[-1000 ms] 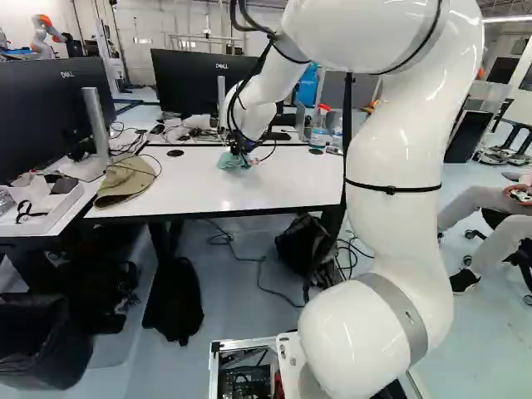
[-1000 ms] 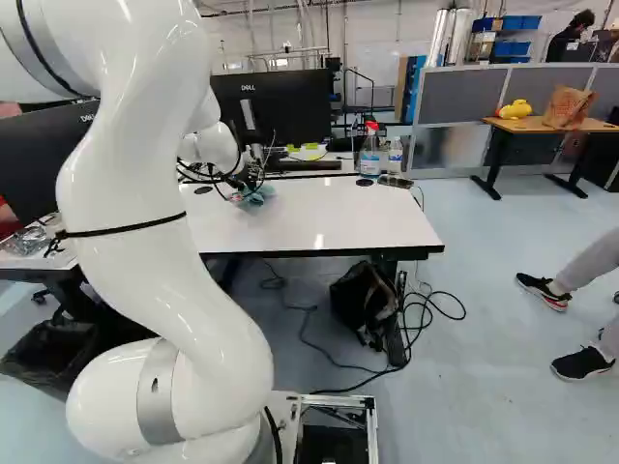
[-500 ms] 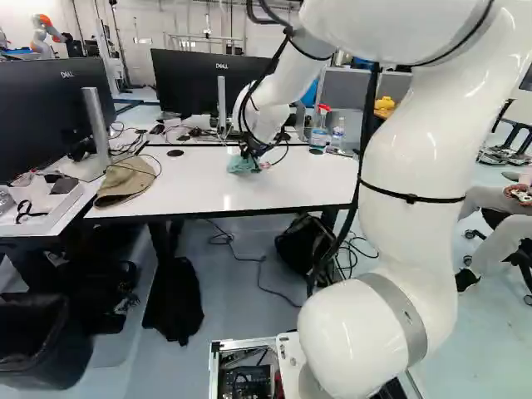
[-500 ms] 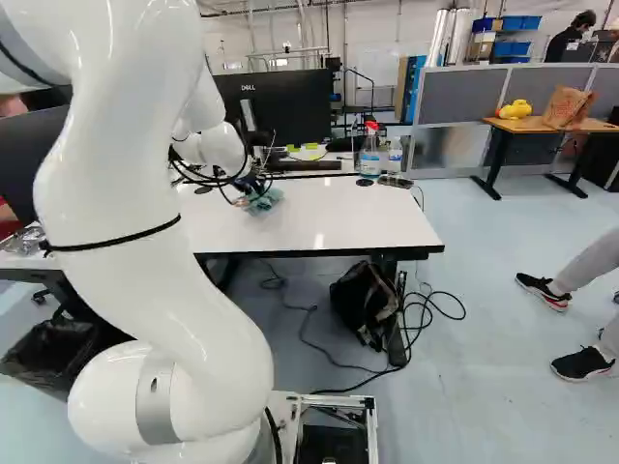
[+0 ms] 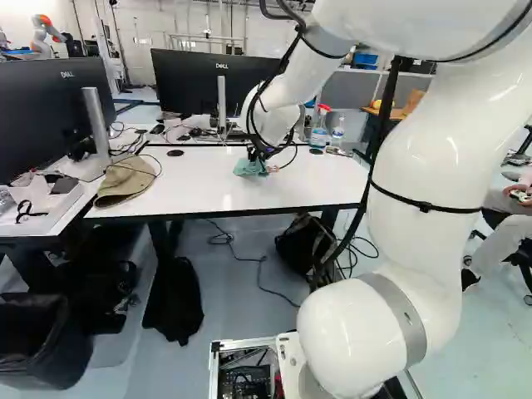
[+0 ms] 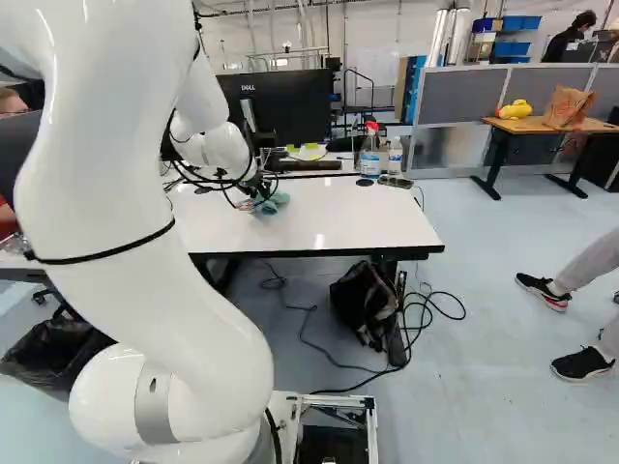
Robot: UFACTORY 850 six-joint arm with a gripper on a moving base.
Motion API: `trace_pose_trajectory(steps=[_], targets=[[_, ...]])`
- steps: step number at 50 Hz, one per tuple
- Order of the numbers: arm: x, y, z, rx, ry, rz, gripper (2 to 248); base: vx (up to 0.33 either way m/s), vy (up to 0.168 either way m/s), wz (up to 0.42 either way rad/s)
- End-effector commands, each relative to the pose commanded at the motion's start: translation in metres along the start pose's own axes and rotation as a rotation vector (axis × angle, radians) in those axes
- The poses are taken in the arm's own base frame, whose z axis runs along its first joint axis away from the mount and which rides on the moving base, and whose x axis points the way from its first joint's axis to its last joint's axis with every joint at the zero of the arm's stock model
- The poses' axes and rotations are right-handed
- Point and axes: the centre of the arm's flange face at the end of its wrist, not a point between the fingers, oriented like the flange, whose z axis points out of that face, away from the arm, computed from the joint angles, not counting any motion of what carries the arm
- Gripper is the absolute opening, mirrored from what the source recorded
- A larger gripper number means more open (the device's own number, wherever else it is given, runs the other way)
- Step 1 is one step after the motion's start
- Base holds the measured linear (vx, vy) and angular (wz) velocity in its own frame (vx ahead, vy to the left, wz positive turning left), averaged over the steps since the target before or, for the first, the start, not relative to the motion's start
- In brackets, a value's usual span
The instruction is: Clean the table with the green towel
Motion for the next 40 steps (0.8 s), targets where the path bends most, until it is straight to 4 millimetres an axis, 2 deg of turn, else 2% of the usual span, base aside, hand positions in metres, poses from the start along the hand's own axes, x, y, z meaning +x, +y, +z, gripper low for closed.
trace_pose_trajectory(steps=[40], targets=[[0.0006,-0.0001,-0.0012,0.0,0.002,0.0,47,0.0,0.0,0.0]])
